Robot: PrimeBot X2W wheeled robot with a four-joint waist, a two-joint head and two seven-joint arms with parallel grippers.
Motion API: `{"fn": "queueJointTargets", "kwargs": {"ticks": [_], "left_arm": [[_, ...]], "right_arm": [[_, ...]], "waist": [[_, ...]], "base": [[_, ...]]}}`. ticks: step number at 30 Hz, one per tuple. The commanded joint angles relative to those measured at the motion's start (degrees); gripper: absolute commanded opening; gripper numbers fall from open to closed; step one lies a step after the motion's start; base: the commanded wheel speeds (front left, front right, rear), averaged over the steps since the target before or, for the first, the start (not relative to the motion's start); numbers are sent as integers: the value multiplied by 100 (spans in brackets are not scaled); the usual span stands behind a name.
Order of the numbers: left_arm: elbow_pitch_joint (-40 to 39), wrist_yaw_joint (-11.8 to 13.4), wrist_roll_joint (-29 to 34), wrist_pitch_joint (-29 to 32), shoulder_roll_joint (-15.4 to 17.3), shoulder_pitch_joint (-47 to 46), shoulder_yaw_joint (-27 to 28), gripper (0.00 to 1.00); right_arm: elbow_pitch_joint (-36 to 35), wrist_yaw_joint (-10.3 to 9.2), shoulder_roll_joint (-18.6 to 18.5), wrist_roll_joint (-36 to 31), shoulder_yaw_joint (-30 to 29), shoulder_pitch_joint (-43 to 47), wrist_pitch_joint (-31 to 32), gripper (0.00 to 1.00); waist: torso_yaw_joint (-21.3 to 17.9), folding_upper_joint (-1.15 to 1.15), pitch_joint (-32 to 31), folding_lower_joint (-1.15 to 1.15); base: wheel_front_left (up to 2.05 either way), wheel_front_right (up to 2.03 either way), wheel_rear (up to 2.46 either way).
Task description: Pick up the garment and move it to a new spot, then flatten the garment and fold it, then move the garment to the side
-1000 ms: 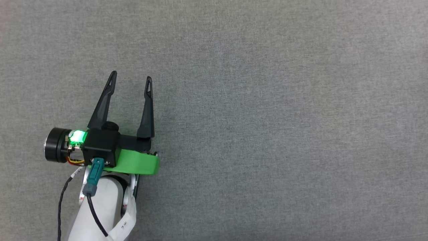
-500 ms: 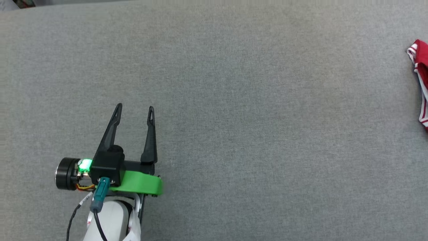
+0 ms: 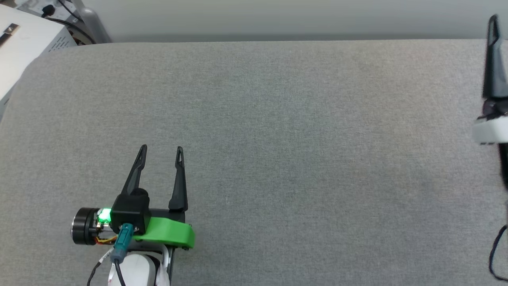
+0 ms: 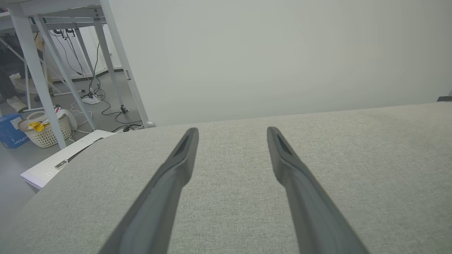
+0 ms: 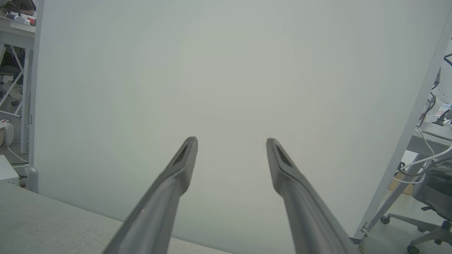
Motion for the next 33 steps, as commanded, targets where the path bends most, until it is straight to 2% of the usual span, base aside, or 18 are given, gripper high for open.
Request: {"fn": "queueJointTargets", "kwargs": {"ticks": [1, 6, 13, 22, 33], "left_arm": [[36, 8, -67, -33, -17, 113, 8, 100], [104, -7, -87, -33, -42, 197, 36, 100], [175, -34, -104, -33, -79, 322, 63, 100], [227, -141, -127, -33, -110, 529, 72, 100], [257, -221, -137, -33, -150, 754, 79, 100]], "right_arm": [[-123, -4, 177, -23, 36, 269, -25, 100], [-338, -4, 708, -24, 182, 1030, -26, 100], [-199, -4, 1153, 192, 257, 1926, -26, 100], [-294, -4, 1433, 303, 165, 2725, -27, 100], [-445, -4, 1543, 380, 62, 3356, -27, 100]], "waist": [[184, 22, -203, 0], [261, 22, -352, 0], [294, 22, -540, 0], [251, 22, -760, 0], [242, 22, -994, 0]], "base": [[0, 0, 0], [0, 0, 0], [0, 0, 0], [0, 0, 0], [0, 0, 0]]}}
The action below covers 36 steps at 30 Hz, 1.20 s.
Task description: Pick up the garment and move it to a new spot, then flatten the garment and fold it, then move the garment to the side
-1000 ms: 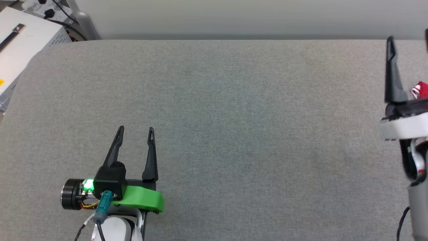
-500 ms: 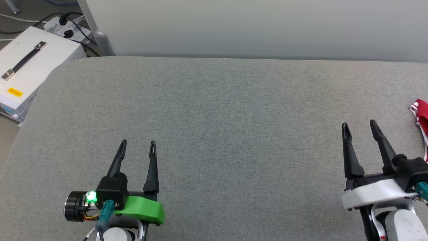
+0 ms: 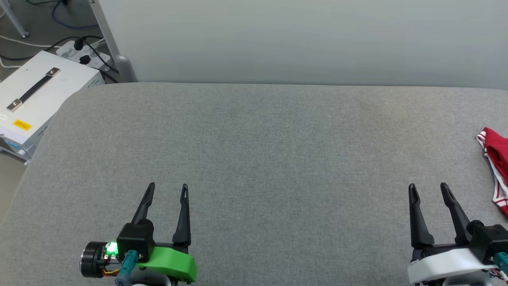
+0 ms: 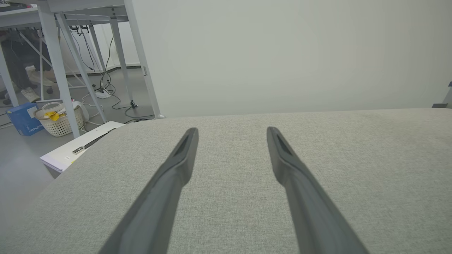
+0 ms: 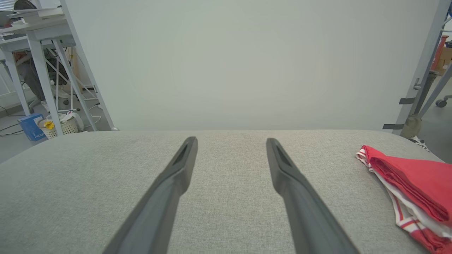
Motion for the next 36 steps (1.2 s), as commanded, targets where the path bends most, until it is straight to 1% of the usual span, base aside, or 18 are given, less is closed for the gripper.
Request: {"fn": "queueJointTargets", "kwargs": {"ticks": [1, 9, 10, 36], "left_arm": [[10, -24, -27, -33, -45, 92, 22, 100], [124, -33, 4, -33, -67, 184, 12, 100], [117, -8, -13, 7, -43, 97, -5, 0], [20, -11, 67, 280, -70, 52, 112, 0]], "right_arm": [[-27, -4, 25, 37, 2, 100, -27, 100], [37, -4, 38, 40, 55, 220, -27, 100], [25, 0, 33, -3, 48, 133, 5, 0], [25, -1, 35, -166, 93, 21, 282, 0]], "waist": [[-4, 22, -36, 0], [-2, 22, -119, 0], [-4, 0, -119, 0], [-35, 4, -115, 0]], "base": [[0, 0, 0], [0, 0, 0], [0, 0, 0], [0, 0, 0]]}}
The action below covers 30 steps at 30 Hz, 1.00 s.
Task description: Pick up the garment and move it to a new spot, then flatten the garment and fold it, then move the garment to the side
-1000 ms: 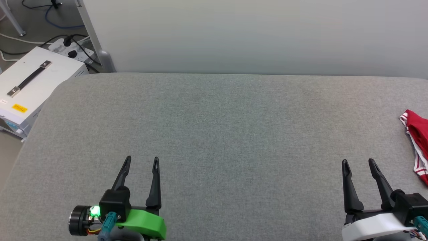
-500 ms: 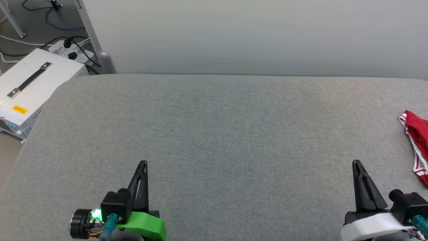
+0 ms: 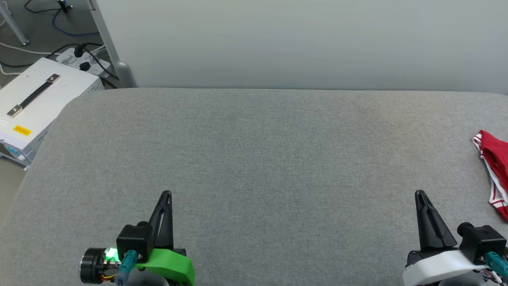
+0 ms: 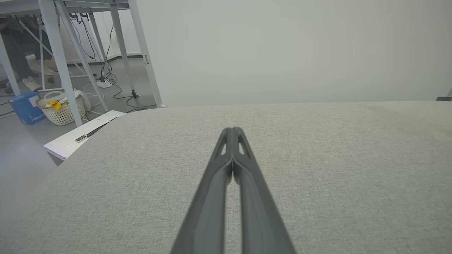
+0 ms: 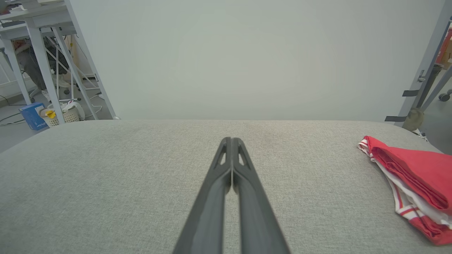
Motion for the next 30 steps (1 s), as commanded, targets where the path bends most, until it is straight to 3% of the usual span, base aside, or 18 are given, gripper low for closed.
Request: {"fn": "queueJointTargets", "kwargs": {"ticks": [1, 30], "left_arm": [[-46, -3, 72, 30, -23, -41, 23, 0], [-164, -7, 171, 363, -59, -92, 182, 0]], "right_arm": [[1, -1, 3, -74, 11, -89, 44, 0], [3, -2, 6, -276, 67, -226, 378, 0]], "waist": [[-2, 4, 0, 0], [-39, 9, 8, 0]], "base": [[0, 0, 0], [0, 0, 0]]}}
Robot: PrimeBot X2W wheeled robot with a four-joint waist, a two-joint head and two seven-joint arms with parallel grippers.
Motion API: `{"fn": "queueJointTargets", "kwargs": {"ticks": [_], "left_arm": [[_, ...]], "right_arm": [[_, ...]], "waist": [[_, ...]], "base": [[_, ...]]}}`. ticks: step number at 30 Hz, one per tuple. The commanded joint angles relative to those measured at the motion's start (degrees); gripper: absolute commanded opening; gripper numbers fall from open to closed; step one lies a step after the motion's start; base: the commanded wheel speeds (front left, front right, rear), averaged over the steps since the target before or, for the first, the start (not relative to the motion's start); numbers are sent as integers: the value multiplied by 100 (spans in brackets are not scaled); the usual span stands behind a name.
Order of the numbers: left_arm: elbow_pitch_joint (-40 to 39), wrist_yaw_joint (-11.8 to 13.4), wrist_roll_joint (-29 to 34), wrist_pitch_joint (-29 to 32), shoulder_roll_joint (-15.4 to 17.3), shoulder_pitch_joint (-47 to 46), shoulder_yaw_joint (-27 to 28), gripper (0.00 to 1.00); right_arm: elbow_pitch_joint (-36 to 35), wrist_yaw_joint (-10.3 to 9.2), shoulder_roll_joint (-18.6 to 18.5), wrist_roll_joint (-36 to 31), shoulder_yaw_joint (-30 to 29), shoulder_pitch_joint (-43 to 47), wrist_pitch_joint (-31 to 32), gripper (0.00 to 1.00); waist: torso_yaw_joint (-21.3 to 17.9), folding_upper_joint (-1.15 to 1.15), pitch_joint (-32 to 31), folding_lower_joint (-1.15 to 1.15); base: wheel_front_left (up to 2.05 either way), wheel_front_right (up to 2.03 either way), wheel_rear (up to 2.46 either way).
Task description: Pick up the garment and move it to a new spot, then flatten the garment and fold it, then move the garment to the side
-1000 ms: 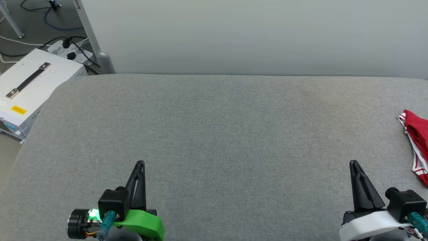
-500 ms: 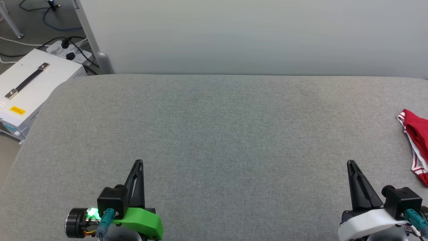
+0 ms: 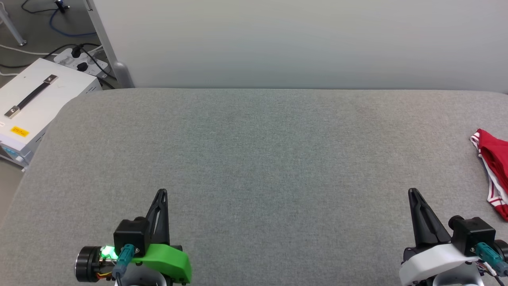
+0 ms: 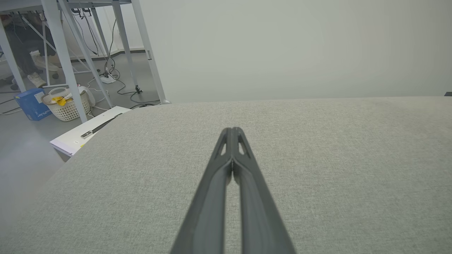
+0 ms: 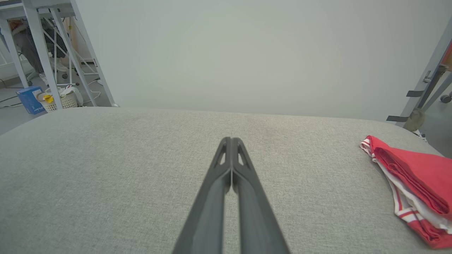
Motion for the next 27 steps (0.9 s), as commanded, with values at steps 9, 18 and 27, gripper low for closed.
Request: {"fn": "queueJointTargets", "kwargs": {"ticks": [9, 18, 27], "left_arm": [[-56, -8, 71, 118, -27, -96, 77, 0], [-92, -10, 102, 220, -38, -112, 125, 0], [-130, -11, 133, 324, -49, -128, 175, 0]], "right_arm": [[3, -2, 5, -104, 29, -148, 132, 0], [3, -2, 6, -166, 46, -190, 234, 0], [4, -3, 7, -229, 64, -233, 339, 0]], "waist": [[-12, 10, 2, 0], [-24, 12, 5, 0], [-36, 13, 7, 0]], "base": [[0, 0, 0], [0, 0, 0], [0, 0, 0]]}}
